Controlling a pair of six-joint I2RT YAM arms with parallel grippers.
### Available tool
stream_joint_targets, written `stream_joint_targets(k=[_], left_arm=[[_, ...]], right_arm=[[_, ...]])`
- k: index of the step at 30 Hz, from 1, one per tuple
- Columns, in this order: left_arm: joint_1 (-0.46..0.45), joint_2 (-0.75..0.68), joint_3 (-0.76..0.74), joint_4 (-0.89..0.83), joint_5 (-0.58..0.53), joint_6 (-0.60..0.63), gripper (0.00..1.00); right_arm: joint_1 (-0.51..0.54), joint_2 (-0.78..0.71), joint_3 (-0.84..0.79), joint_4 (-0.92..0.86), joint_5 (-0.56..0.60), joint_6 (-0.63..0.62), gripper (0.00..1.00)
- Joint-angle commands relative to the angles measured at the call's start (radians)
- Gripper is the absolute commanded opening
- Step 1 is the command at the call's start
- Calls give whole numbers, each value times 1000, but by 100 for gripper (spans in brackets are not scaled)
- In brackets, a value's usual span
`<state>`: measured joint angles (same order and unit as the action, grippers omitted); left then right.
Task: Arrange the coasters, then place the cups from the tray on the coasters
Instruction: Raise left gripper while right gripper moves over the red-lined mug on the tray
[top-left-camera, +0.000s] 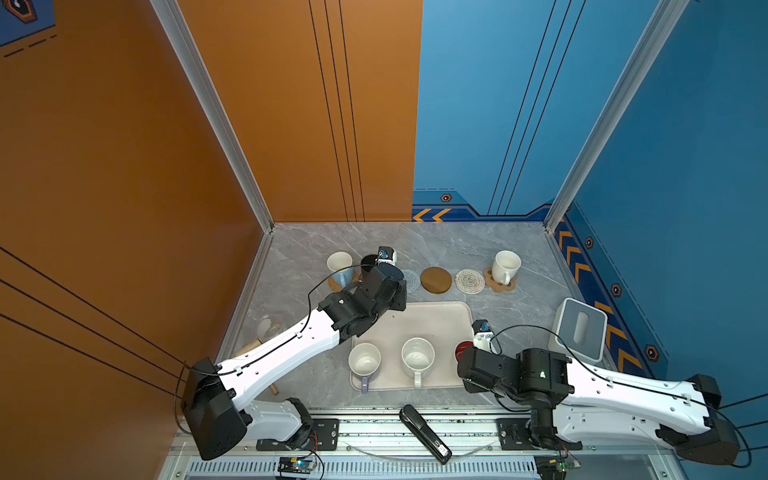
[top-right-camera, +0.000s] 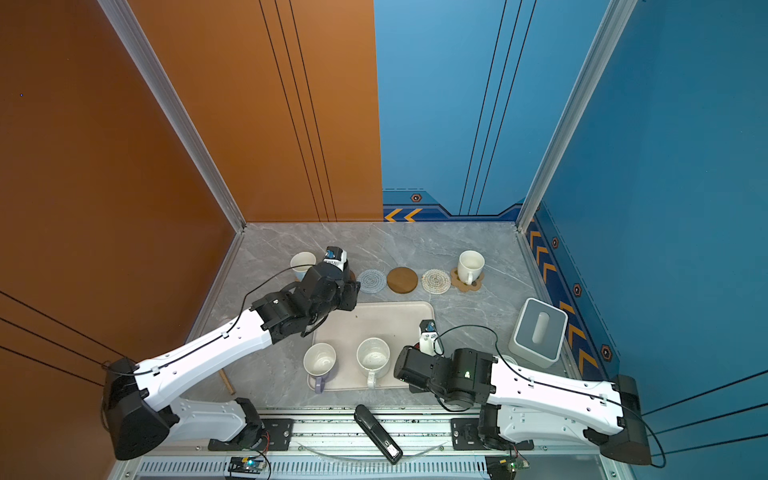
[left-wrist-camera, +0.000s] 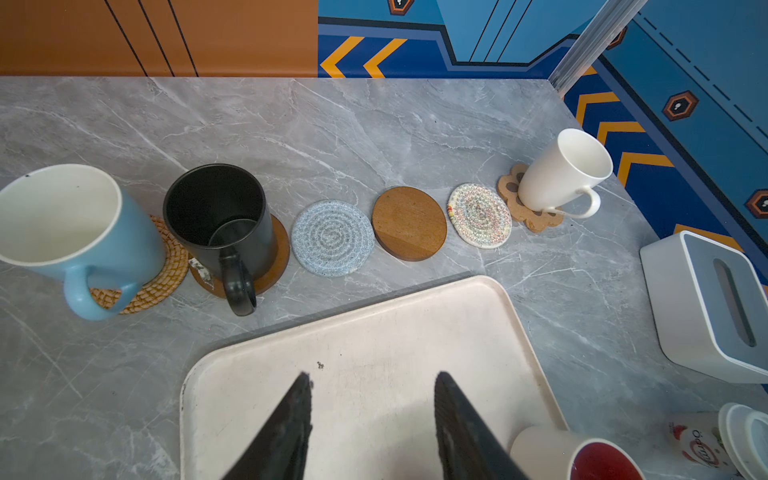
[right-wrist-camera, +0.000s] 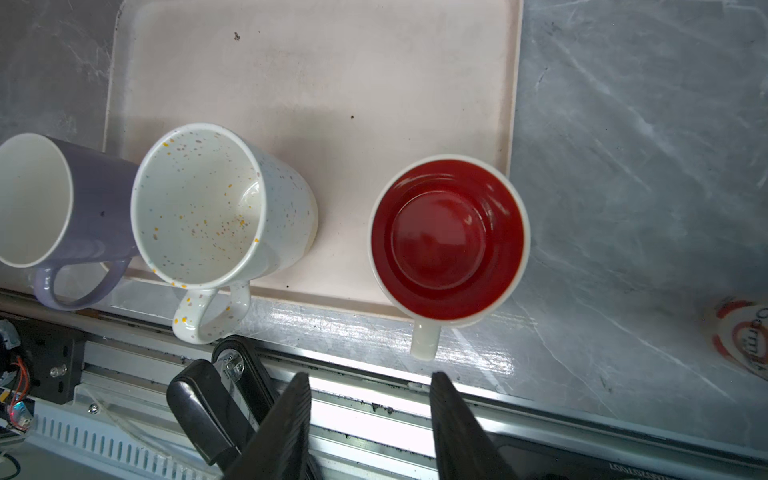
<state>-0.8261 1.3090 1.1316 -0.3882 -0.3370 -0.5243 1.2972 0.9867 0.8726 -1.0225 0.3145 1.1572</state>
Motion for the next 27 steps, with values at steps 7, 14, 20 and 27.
stream_joint_targets(k=[7, 14, 20, 27], left_arm=[[-11, -12, -59, 22, -2, -25, 49], [-8, -30, -85, 39, 16, -37, 49], [-7, -30, -95, 43, 26, -46, 49], [-5, -39, -95, 44, 22, -48, 49]], right_arm=[[21, 16, -84, -41, -29, 134, 45], [-8, 15, -128, 24, -48, 136, 43], [-43, 28, -155, 84, -73, 117, 43], [-89, 53, -163, 105, -93, 80, 43]])
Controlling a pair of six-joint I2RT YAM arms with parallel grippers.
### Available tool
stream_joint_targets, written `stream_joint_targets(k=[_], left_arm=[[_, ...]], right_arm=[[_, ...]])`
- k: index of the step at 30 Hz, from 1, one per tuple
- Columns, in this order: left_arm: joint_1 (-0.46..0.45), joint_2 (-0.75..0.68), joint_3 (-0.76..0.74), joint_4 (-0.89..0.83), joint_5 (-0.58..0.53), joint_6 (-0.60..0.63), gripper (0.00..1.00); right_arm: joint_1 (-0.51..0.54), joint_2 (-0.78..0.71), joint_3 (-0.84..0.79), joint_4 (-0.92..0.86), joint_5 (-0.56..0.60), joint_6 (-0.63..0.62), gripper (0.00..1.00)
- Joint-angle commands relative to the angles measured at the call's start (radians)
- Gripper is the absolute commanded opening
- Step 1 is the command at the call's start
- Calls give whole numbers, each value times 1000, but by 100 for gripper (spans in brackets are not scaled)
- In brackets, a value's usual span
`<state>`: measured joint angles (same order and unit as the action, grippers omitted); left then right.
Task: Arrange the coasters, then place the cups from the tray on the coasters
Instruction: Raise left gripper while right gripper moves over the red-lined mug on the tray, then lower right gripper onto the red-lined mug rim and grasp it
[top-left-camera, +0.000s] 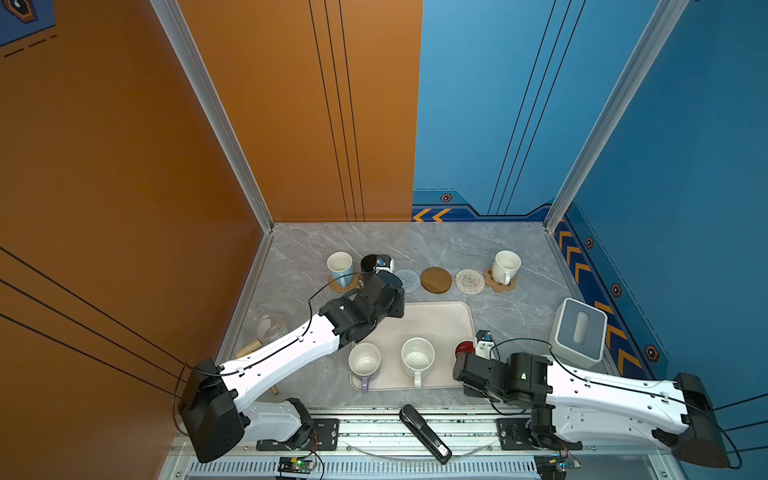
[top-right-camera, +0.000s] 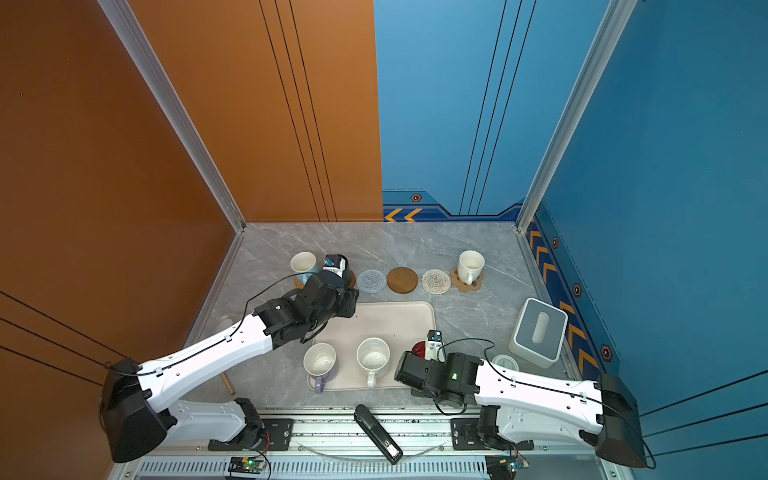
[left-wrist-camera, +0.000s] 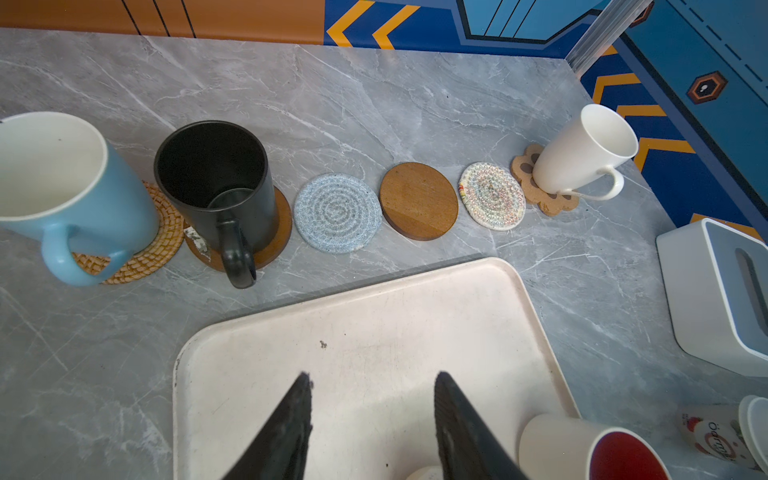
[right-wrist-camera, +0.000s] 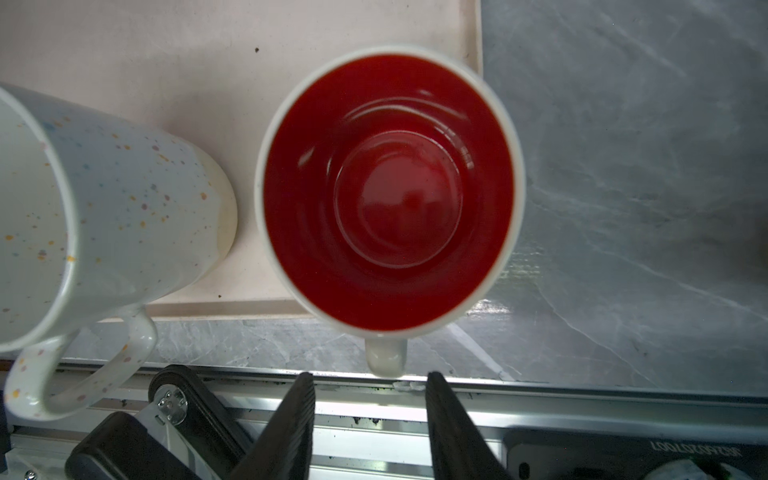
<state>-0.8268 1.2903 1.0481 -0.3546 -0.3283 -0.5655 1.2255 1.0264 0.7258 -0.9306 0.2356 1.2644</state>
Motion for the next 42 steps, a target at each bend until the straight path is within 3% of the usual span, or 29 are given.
stream_joint_targets(k=[1, 13, 42], left_arm=[[-2, -18, -11, 12, 12, -7, 49], [8, 18, 4, 13, 46, -4, 48], [28, 32, -6, 7, 66, -12, 48]], right_arm=[[-24, 16, -17, 15, -20, -34, 43], [-87, 63, -39, 61, -68, -85, 41], [-136, 155, -42, 79, -60, -122, 22]])
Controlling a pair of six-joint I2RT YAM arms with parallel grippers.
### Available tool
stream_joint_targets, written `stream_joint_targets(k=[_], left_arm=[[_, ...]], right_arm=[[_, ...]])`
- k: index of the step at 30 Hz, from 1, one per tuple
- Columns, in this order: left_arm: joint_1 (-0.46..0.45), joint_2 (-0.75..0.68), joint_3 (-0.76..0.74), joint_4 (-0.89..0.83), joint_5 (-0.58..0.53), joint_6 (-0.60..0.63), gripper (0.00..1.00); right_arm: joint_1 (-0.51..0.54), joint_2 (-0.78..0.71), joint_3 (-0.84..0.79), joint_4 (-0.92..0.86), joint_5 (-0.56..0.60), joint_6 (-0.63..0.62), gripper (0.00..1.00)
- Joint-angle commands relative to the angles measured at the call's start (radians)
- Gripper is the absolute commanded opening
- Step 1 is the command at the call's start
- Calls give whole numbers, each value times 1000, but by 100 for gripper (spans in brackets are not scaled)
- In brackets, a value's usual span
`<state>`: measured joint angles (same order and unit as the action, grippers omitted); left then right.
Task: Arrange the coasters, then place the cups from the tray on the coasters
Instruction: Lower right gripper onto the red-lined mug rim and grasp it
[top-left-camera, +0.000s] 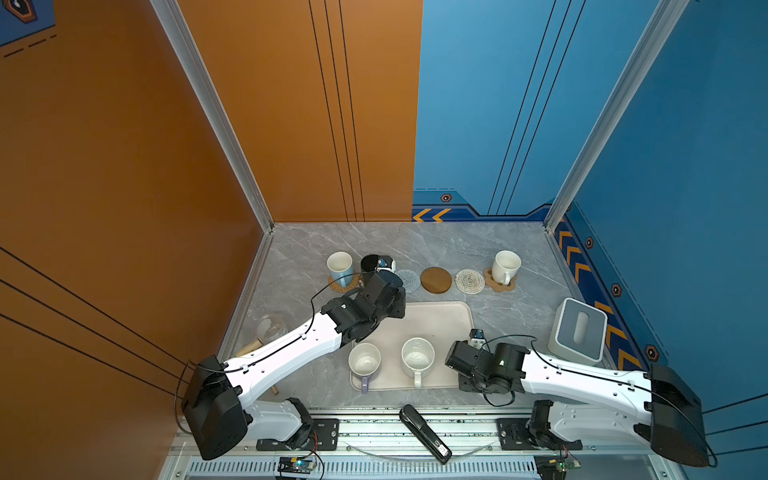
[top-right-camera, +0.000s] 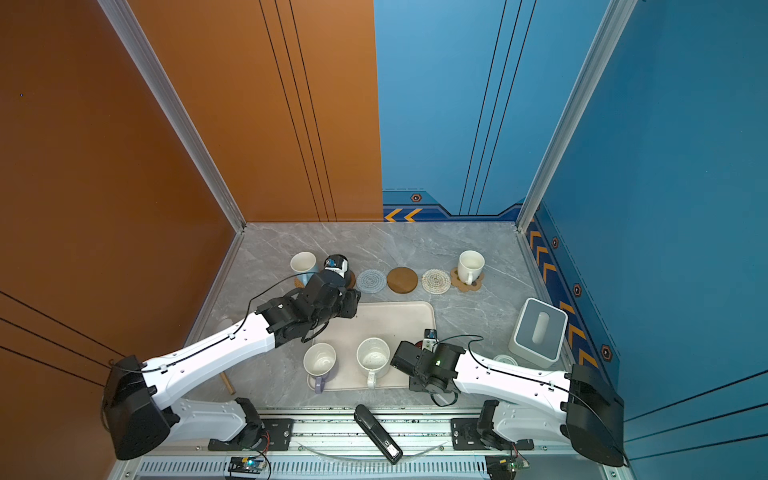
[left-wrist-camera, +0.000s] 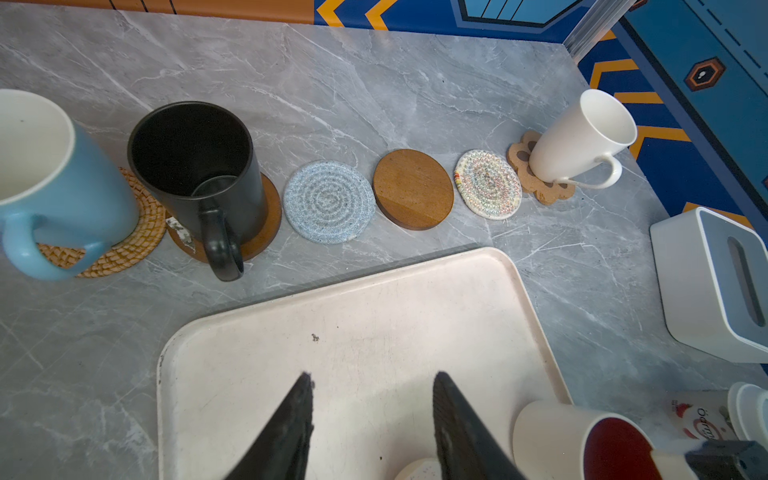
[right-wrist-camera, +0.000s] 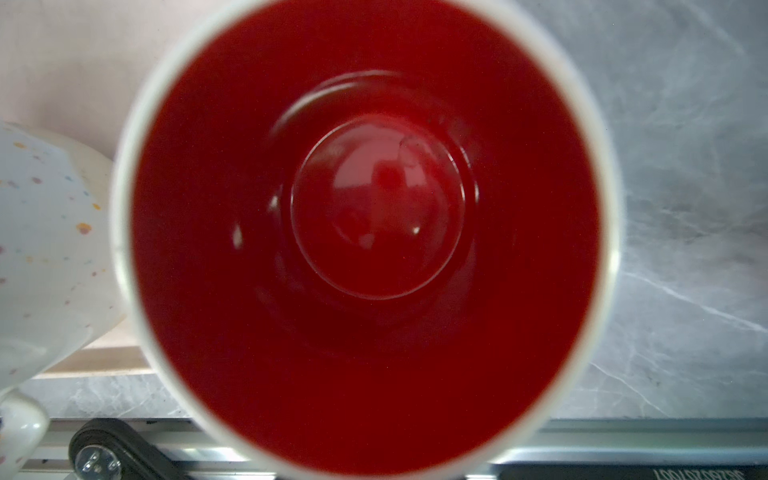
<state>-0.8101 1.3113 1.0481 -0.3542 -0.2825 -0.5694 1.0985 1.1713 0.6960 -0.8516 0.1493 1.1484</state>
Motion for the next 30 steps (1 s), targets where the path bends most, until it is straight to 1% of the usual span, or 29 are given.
stream_joint_targets(k=[1, 3, 6, 9, 10, 16, 20, 30], left_arm=[[11, 9, -7, 8, 20, -9, 48], [12, 11, -7, 8, 20, -8, 48], [13, 12, -7, 7, 20, -10, 48], [14, 11, -7, 7, 22, -10, 48], [13, 12, -7, 7, 22, -11, 48], [13, 15, -5, 7, 23, -13, 48], [15, 15, -7, 7, 23, -14, 48], [16, 14, -10, 7, 23, -16, 48]], right_arm=[[-9, 11, -12, 0, 27, -7, 21], [-8, 12, -13, 1, 28, -7, 20], [-8, 14, -15, -1, 25, -9, 13], [-9, 14, -10, -8, 25, -15, 1], [-9, 14, -8, -13, 26, -17, 0], [-7, 8, 25, -68, 50, -44, 0], [-2, 11, 60, -96, 65, -85, 0], [3, 31, 106, -103, 81, -161, 0]])
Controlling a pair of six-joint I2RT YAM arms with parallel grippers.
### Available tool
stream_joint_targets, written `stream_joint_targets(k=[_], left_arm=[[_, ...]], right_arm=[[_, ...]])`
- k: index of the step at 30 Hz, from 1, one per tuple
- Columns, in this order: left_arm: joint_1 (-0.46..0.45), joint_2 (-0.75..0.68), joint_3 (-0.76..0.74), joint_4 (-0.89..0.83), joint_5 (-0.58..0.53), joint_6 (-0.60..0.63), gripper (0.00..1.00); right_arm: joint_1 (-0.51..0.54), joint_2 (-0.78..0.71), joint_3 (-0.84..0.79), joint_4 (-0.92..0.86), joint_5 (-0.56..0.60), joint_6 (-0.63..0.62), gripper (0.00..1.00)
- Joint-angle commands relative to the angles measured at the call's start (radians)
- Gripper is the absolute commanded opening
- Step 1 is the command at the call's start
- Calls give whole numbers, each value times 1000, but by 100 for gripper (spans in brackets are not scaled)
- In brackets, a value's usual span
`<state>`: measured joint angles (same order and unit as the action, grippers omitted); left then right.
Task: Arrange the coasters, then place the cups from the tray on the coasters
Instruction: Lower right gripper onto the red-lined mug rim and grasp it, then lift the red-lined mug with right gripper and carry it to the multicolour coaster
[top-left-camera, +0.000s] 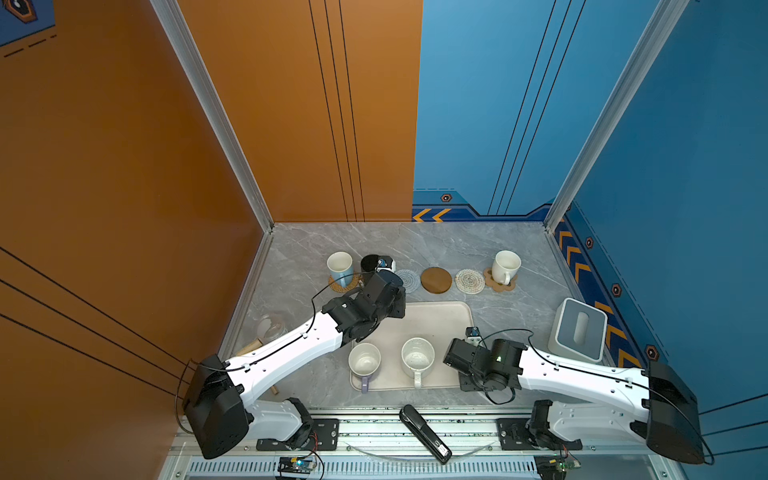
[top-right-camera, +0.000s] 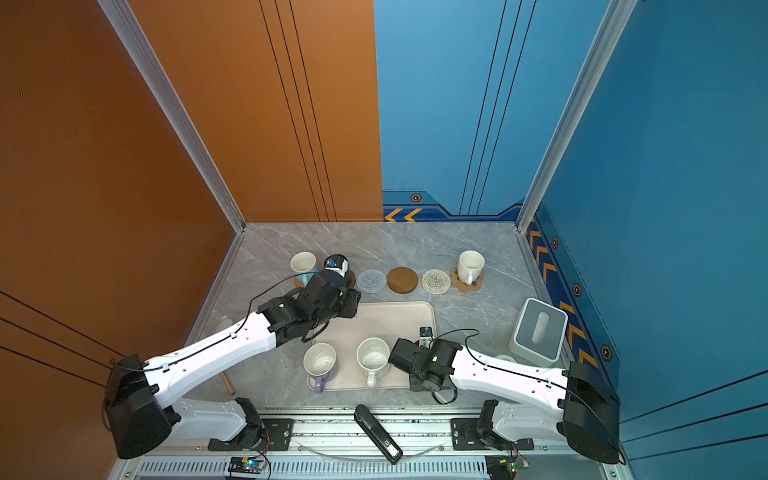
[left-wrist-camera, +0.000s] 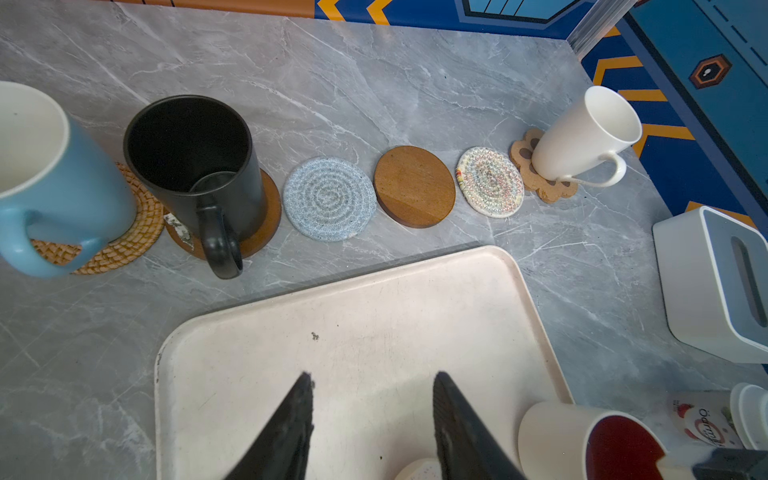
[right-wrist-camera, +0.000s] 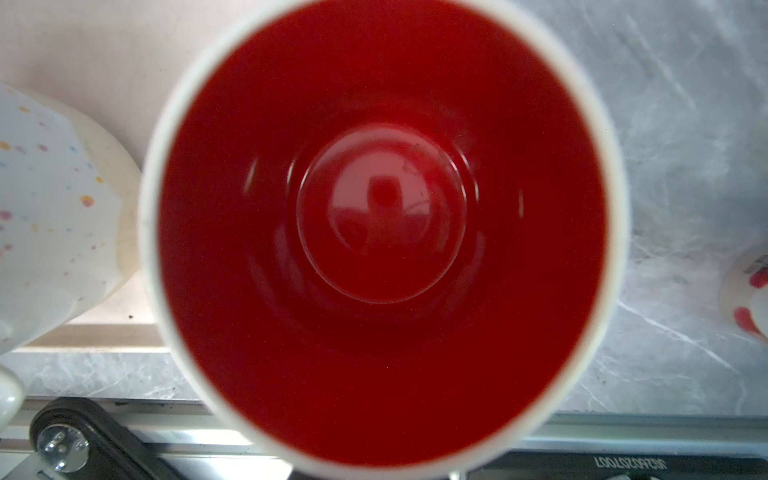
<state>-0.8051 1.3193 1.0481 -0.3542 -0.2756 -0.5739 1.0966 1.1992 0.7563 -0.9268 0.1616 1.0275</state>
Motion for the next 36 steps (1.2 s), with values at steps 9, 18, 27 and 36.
stream_joint_targets(k=[9, 18, 27, 36], left_arm=[[14, 10, -10, 7, 16, -13, 48], [18, 19, -5, 7, 22, -13, 48], [22, 19, -5, 8, 23, -10, 48], [34, 11, -6, 0, 27, -2, 48]], right_arm=[[2, -37, 36, 0, 97, -73, 0], [-68, -89, 19, 55, 61, -127, 0], [-201, -75, 65, 85, 18, -255, 0], [-361, -5, 151, 132, -66, -403, 0]])
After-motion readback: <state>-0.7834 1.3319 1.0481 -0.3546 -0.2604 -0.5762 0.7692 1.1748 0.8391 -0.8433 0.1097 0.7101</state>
